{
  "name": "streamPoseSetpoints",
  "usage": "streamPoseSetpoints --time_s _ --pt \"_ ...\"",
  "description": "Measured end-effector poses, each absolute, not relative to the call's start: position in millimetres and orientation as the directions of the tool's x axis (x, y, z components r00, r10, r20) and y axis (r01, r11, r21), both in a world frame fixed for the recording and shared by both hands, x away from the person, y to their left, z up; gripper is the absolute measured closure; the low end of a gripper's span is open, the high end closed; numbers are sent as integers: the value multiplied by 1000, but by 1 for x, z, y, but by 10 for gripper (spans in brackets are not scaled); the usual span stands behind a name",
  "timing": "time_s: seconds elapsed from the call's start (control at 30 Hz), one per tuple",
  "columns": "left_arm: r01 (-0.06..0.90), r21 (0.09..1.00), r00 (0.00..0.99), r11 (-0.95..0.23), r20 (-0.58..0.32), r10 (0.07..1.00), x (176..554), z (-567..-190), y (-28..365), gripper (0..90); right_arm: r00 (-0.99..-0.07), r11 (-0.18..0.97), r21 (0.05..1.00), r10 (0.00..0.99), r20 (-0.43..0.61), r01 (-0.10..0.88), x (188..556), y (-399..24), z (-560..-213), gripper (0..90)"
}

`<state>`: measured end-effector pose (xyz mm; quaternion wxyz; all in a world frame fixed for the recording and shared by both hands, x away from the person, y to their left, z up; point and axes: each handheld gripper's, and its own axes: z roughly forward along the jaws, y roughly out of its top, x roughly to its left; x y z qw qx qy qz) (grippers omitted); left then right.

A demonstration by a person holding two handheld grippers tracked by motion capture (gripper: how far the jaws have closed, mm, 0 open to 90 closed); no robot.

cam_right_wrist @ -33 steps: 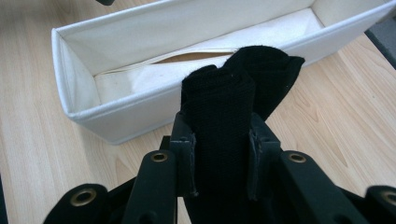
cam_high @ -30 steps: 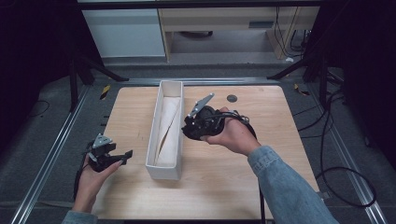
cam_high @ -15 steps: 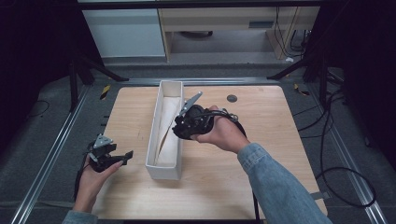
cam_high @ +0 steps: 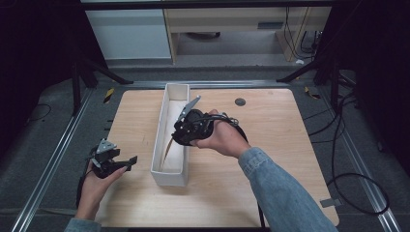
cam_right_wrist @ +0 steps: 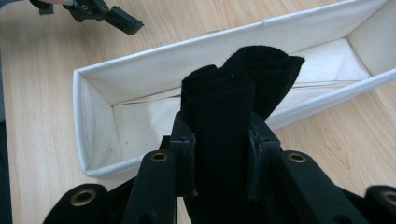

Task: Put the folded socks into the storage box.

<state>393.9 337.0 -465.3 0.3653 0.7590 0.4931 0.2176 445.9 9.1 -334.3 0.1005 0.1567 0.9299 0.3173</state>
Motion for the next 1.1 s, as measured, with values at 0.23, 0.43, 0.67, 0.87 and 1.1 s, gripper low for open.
streamPoseSetpoints --time_s 0.23,0.43,0.67,0.87,1.1 --pt "588 771 419 -246 -30 907 393 -464 337 179 -936 751 621 344 -78 224 445 18 -338 693" --pt "588 772 419 -243 -33 908 393 -464 337 179 -944 759 615 322 -71 212 443 26 -340 693" --pt "587 773 418 -241 -34 908 393 -462 339 179 -954 770 605 295 -56 203 440 37 -340 694" --pt "584 776 416 -237 -35 909 393 -462 339 179 -963 791 579 268 -38 197 438 46 -342 694" --pt "584 776 416 -236 -37 909 393 -462 340 179 -969 799 573 245 -33 182 437 54 -342 694"
